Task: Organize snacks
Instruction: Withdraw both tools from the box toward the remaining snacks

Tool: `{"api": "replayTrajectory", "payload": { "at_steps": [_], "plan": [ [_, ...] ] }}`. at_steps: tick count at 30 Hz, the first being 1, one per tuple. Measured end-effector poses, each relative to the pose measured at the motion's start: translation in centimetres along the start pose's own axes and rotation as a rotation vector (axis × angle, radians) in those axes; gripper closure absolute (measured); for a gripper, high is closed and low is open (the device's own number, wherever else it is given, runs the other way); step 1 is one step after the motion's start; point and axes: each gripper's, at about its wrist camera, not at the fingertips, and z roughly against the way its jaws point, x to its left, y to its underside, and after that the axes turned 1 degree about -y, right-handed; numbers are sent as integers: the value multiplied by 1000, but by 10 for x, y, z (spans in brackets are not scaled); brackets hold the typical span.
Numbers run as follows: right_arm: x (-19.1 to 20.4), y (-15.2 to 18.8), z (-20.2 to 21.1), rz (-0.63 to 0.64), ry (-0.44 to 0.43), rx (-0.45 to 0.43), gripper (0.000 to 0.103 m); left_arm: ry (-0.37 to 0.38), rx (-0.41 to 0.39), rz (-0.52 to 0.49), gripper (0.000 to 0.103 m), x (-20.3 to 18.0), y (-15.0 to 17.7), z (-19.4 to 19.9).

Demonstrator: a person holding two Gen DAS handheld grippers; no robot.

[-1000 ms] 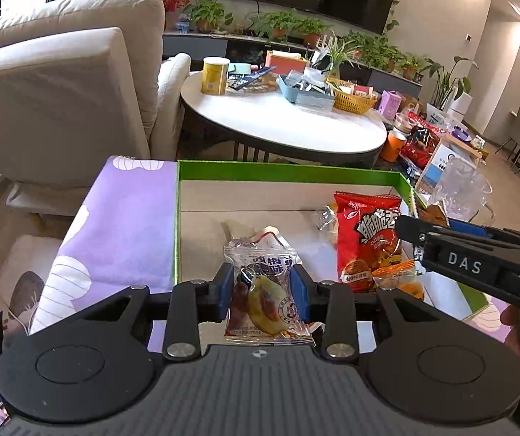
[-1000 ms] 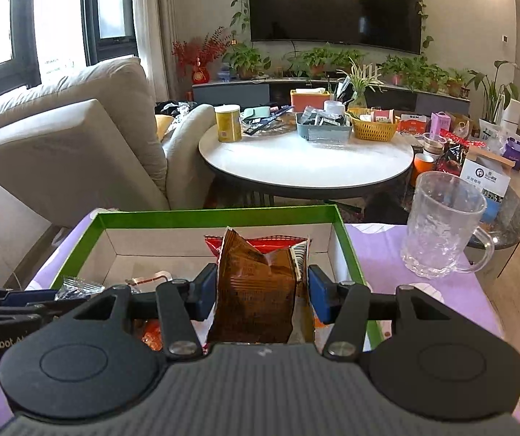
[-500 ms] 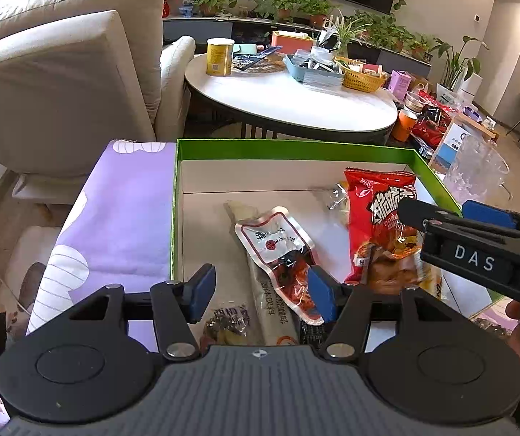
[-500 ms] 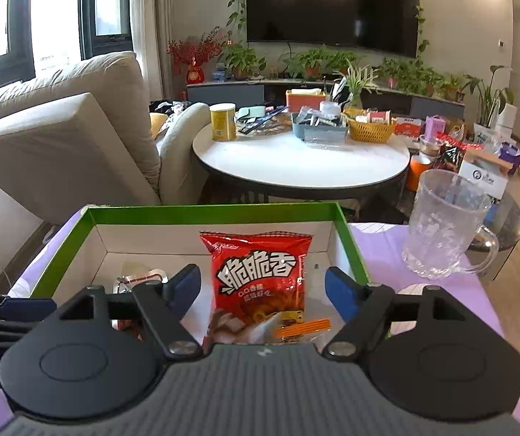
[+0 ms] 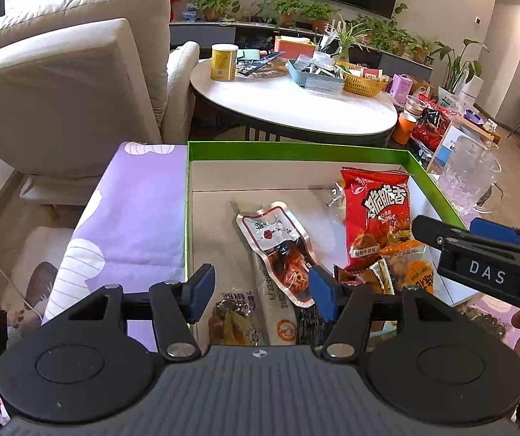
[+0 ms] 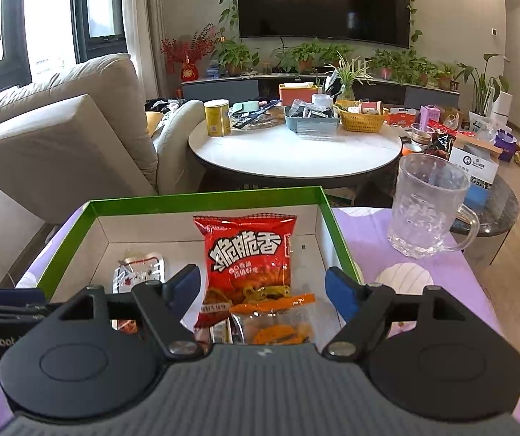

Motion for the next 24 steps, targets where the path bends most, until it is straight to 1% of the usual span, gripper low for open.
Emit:
{"api": "replayTrajectory", "payload": {
  "at_steps": [10, 14, 20, 24],
  "plan": [
    [-8, 13, 22, -11, 2, 9, 41, -17, -21, 3, 48, 10, 12, 26],
    [-12, 24, 33, -10, 12, 12, 41, -13, -22, 24, 47, 16, 26, 40],
    [-18, 45, 39, 21, 30, 57, 41, -19, 36, 9, 47, 17, 56, 45],
    [-26, 57, 46, 12, 49, 70, 41, -2, 84, 9, 47, 17, 76, 46]
  ]
}}
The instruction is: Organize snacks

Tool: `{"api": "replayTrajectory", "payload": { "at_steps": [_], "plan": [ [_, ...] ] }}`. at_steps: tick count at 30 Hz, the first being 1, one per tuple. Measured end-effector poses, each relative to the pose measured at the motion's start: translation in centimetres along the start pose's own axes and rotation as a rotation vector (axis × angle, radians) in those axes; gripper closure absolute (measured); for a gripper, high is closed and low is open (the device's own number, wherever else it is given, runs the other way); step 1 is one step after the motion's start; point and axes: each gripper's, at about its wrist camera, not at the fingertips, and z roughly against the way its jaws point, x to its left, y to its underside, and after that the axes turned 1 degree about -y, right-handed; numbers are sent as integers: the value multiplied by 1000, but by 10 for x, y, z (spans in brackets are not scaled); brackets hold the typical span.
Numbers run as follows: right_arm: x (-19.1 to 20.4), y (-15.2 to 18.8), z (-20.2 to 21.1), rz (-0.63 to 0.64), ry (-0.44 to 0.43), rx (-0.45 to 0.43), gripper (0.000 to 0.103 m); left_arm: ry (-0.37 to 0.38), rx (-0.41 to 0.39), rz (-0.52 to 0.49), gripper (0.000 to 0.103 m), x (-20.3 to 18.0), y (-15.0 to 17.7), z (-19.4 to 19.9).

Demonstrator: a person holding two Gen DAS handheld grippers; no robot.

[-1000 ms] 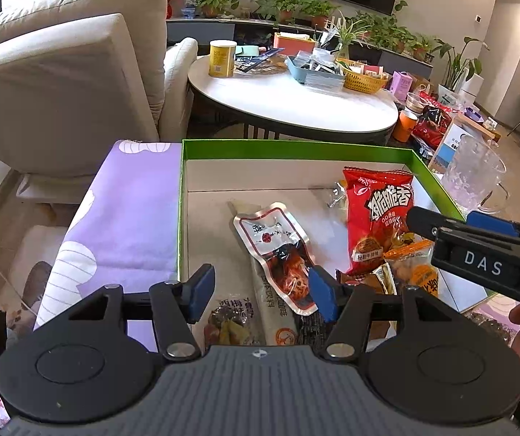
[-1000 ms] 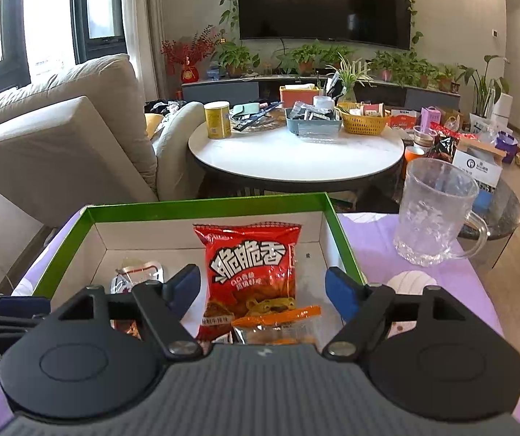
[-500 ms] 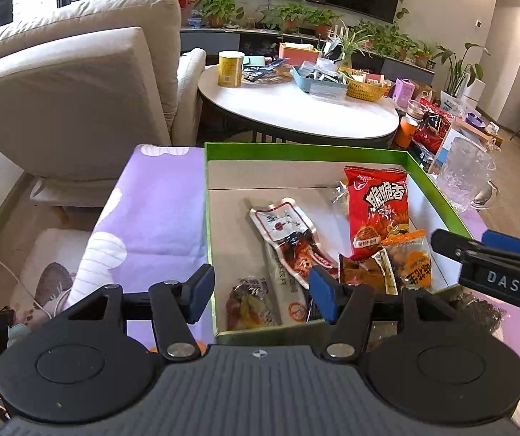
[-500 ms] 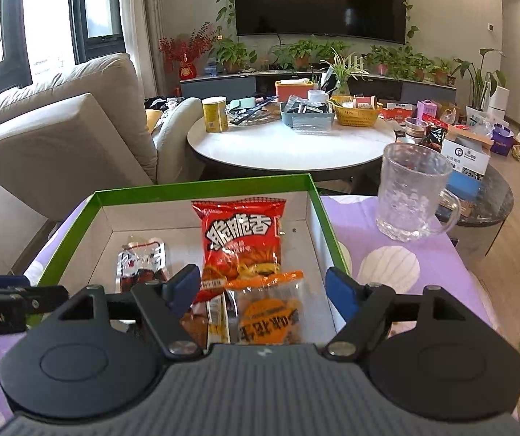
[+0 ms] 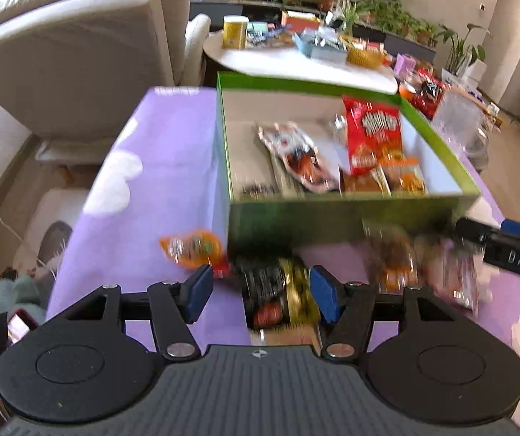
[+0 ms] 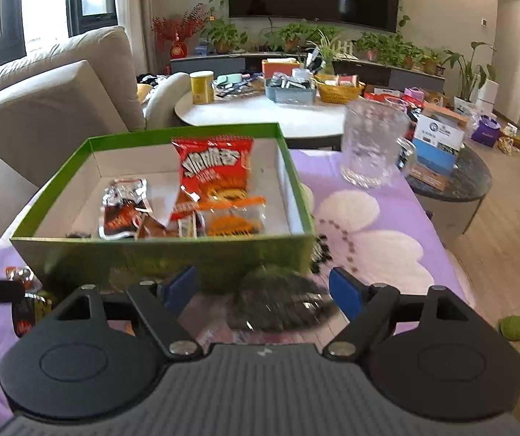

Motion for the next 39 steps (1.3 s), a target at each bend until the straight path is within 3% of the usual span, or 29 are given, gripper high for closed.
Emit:
{"api": "replayTrajectory", "payload": {
  "at_steps": [9, 16, 28, 34, 36, 38, 39],
  "plan": [
    [-15, 26, 4, -67, 9, 35, 41, 17, 66, -14, 47, -2, 33, 0],
    [-7, 42, 2, -28, -43, 80, 41, 27, 100, -44, 47, -11, 51, -2],
    [-4, 41, -13, -94, -85, 116, 41, 19, 97, -25, 43, -16, 48, -9],
    [11, 44, -21, -28, -55, 124, 41, 8, 74, -36, 43, -19, 48, -12],
    [13, 45, -23, -7, -40, 127, 41, 13, 61, -41, 45, -18, 49, -12],
    [15, 47, -23, 25, -26, 130, 41, 17, 49, -41, 57, -17, 50, -10],
    [16, 48, -22, 37, -15, 123, 41, 29, 47, -41, 57, -15, 51, -9]
  ]
}}
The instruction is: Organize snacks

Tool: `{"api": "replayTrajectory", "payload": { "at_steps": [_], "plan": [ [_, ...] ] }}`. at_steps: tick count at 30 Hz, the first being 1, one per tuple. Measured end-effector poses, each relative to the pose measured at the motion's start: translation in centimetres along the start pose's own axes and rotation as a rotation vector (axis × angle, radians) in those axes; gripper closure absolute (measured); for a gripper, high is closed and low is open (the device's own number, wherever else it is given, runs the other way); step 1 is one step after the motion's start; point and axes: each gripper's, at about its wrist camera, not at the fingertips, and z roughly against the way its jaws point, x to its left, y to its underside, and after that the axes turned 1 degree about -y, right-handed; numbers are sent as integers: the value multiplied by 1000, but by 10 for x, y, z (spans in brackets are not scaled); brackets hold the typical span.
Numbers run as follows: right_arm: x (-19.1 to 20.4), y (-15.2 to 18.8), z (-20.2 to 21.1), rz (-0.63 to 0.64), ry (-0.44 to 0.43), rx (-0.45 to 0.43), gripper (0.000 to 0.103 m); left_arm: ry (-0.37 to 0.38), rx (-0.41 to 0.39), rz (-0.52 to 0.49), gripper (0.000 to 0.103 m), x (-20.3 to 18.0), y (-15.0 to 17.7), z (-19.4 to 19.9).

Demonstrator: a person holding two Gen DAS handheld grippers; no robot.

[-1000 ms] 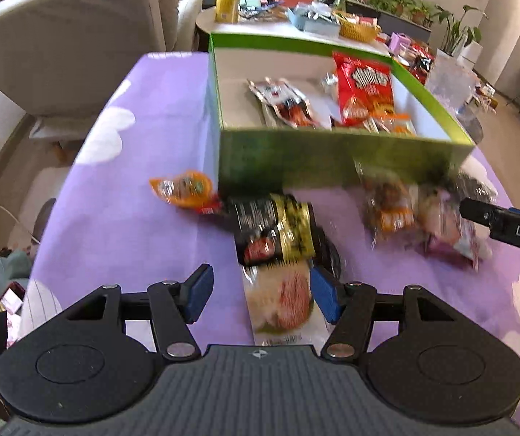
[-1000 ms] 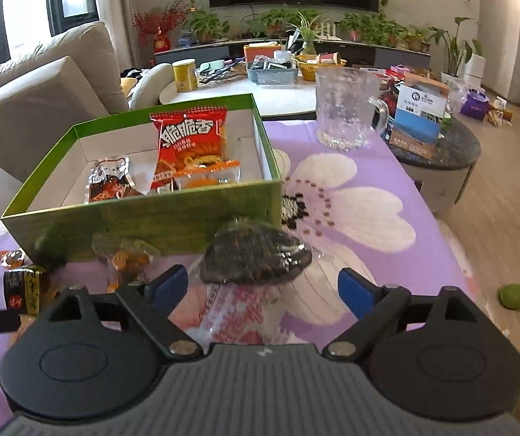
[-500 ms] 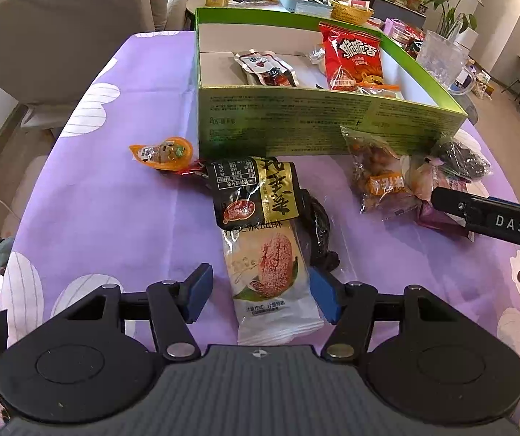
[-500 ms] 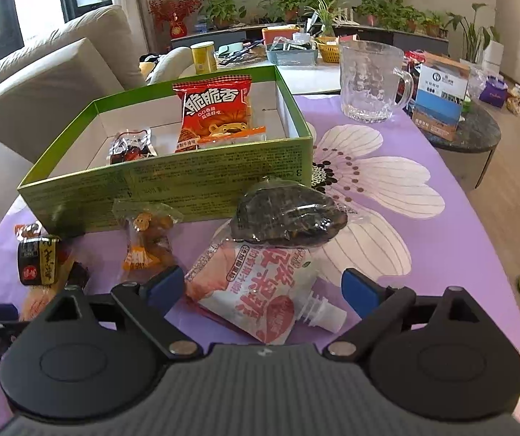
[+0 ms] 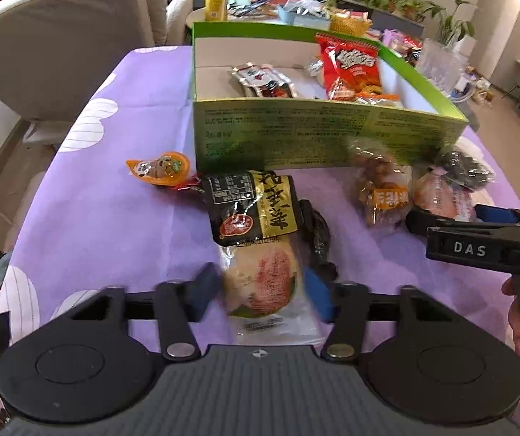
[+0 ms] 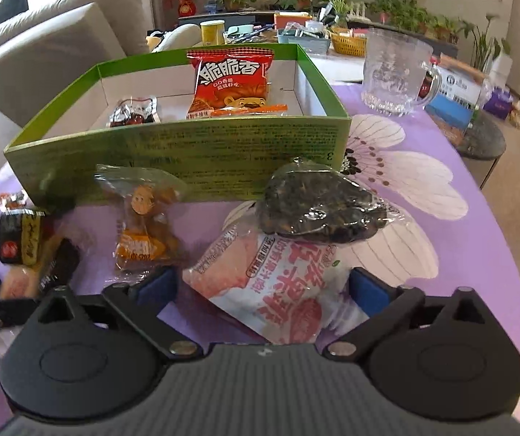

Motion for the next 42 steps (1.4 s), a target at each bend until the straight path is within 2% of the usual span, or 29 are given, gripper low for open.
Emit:
{"api": "replayTrajectory", "payload": {
  "at_steps": [2, 4, 5, 6, 11, 13, 14, 15, 17, 19, 27, 32, 35, 38, 39, 40, 42],
  "plan": [
    [-1, 2, 5, 24, 1, -8, 41, 11, 1, 15, 68, 4, 1, 2],
    [-2, 6, 9, 36, -17, -7, 41, 30, 2, 19, 72, 6, 1, 7],
    [-1, 9, 13, 48, -23, -4, 41, 37, 0, 16, 80, 7, 2, 10],
    [0, 11, 16, 59, -30, -1, 41, 42, -7, 12, 84, 8, 3, 15],
    [6, 25, 36, 78, -109, 21, 41, 72, -2, 11, 94, 16, 12, 33],
    [9, 30, 43, 100, -134, 28, 41, 76, 5, 0, 93, 17, 17, 37],
    [12, 33, 46, 119, -141, 36, 41, 69, 9, 2, 89, 16, 19, 38],
    [14, 36, 48, 136, -145, 47, 41, 56, 12, 7, 84, 15, 20, 38],
    [16, 40, 51, 154, -137, 47, 41, 43, 20, 5, 61, 12, 21, 37],
    [14, 41, 51, 145, -130, 49, 41, 36, 15, -10, 58, 8, 22, 36],
    [9, 42, 50, 132, -124, 56, 41, 68, -25, -149, 51, -15, 18, 38],
    [8, 42, 49, 133, -124, 54, 41, 59, 27, -121, 51, -16, 21, 26],
    [9, 42, 49, 135, -123, 53, 41, 90, -4, -124, 51, -23, 21, 32],
    [7, 43, 48, 135, -123, 50, 41, 191, -32, -208, 51, -43, 22, 41],
    [6, 42, 48, 136, -123, 50, 41, 245, -41, -260, 55, -51, 24, 44],
    [6, 42, 48, 135, -122, 49, 41, 243, -55, -305, 59, -59, 28, 46],
    [3, 42, 47, 136, -110, 50, 41, 215, -94, -397, 58, -70, 34, 49]
  ]
}}
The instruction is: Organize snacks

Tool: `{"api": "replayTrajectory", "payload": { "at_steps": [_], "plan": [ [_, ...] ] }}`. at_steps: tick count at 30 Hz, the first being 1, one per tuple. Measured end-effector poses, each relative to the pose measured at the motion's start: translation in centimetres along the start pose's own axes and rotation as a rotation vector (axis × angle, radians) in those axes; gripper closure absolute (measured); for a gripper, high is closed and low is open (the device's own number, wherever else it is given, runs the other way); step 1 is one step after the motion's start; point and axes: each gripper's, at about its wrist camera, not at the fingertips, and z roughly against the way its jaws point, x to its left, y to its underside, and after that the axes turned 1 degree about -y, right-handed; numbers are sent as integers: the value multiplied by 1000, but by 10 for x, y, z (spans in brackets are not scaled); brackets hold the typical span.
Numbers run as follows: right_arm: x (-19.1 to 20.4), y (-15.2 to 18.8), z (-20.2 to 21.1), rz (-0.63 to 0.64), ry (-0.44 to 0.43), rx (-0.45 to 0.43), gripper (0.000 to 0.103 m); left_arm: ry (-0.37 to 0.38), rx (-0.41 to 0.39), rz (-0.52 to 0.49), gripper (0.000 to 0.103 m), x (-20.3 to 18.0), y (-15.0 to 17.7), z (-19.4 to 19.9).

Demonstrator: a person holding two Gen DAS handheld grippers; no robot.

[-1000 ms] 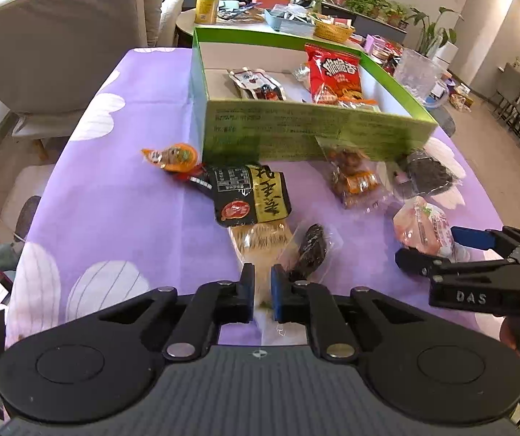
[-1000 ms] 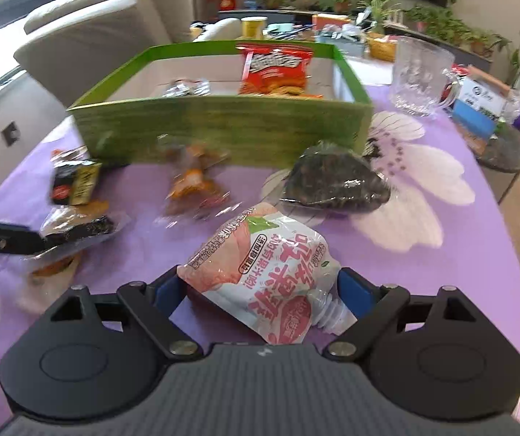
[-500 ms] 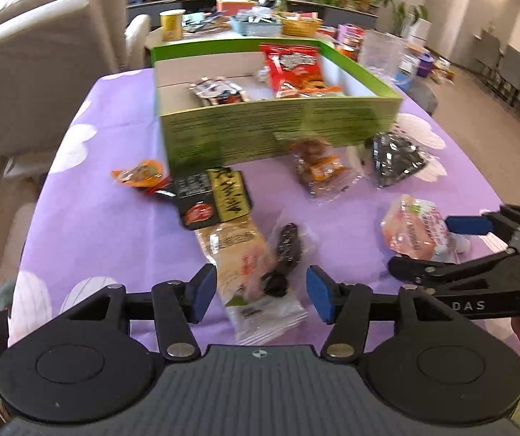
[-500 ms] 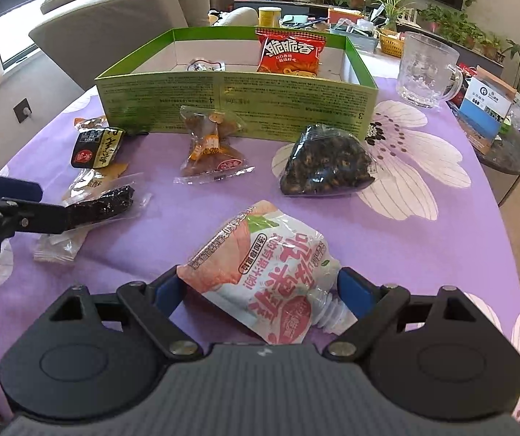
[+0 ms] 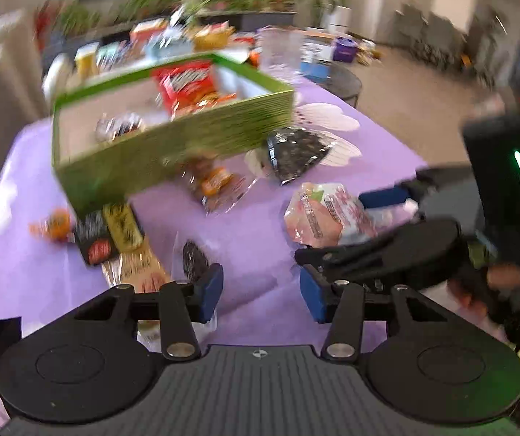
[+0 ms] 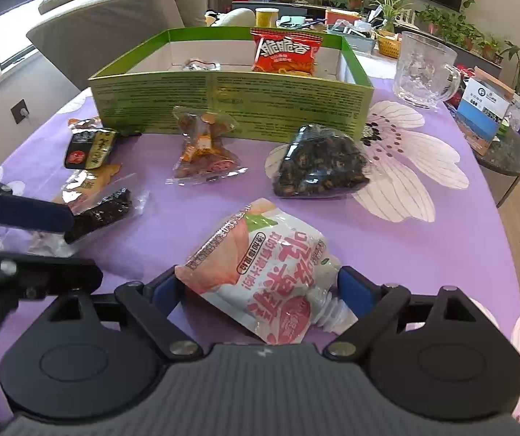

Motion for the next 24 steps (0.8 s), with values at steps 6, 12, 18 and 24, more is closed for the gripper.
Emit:
{"api": "replayTrajectory", "payload": {
  "at_steps": [6, 12, 18, 24],
  "plan": [
    [-11, 1, 1, -28, 26, 0, 41, -20, -2, 145, 57, 31, 3, 5],
    [-17, 3, 1, -35, 35, -3, 41, 2, -20, 189, 54, 51, -10, -11],
    [-28, 11, 7, -64, 72, 1, 41, 121, 41, 200, 56, 48, -18, -56],
    [-44, 16, 11, -107, 102, 7, 41, 132, 9, 219, 55, 38, -20, -31]
  ]
}}
